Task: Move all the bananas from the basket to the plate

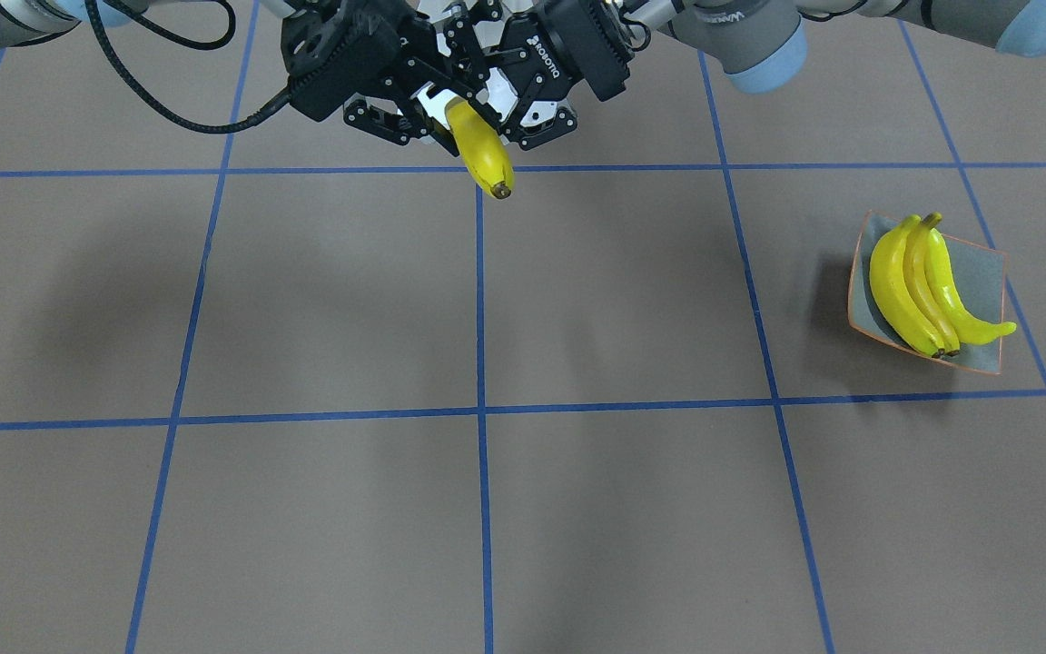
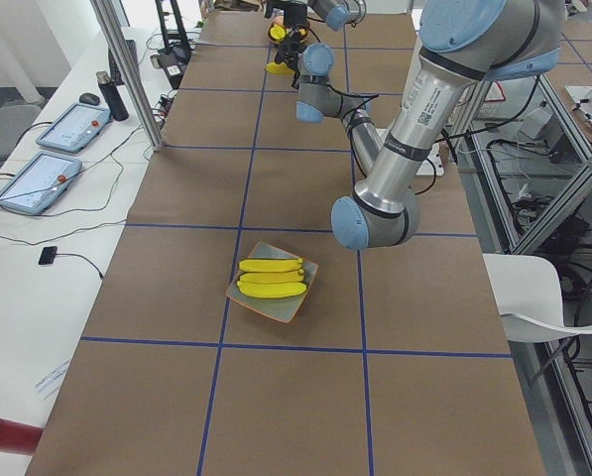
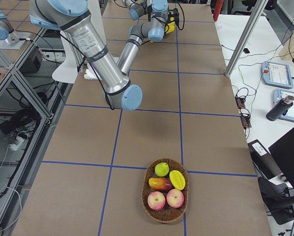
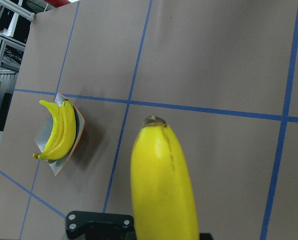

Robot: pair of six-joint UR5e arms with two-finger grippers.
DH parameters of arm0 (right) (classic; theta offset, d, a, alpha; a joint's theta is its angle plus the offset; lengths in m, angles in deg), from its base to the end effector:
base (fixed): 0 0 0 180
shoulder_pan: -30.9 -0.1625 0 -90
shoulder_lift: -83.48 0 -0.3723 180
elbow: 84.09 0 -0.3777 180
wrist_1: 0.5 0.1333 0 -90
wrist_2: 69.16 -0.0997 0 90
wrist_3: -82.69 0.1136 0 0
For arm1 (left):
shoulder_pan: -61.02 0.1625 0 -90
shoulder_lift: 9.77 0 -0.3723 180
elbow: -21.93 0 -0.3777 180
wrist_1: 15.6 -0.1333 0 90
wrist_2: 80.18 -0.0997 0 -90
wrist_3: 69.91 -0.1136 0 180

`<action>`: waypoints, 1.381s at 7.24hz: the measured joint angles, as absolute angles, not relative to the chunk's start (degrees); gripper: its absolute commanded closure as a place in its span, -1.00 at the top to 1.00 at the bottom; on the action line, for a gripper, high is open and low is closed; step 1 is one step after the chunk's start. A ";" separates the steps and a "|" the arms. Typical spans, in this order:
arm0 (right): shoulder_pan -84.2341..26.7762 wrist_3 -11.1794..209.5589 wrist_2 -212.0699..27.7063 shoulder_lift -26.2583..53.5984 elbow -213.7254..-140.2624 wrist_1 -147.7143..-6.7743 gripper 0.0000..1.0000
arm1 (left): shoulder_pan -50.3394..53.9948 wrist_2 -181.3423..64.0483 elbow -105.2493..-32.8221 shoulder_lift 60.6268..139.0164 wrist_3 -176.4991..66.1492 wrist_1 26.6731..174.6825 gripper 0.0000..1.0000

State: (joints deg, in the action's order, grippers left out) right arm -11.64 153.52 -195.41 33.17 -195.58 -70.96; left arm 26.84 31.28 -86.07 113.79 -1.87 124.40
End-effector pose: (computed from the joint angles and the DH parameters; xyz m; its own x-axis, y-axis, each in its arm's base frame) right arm -0.3431 -0.4046 0.0344 0.1501 -0.2217 0.9635 -0.0699 0.9697 0.2340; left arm 0.3821 -0.3704 0.0580 -0.0691 0.4676 -0.8812 0.2719 0.8587 0.4344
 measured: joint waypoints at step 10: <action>-14.97 154.11 -193.90 32.70 -197.48 -70.82 0.99 | 26.66 31.18 -86.40 113.36 -1.79 124.41 -1.00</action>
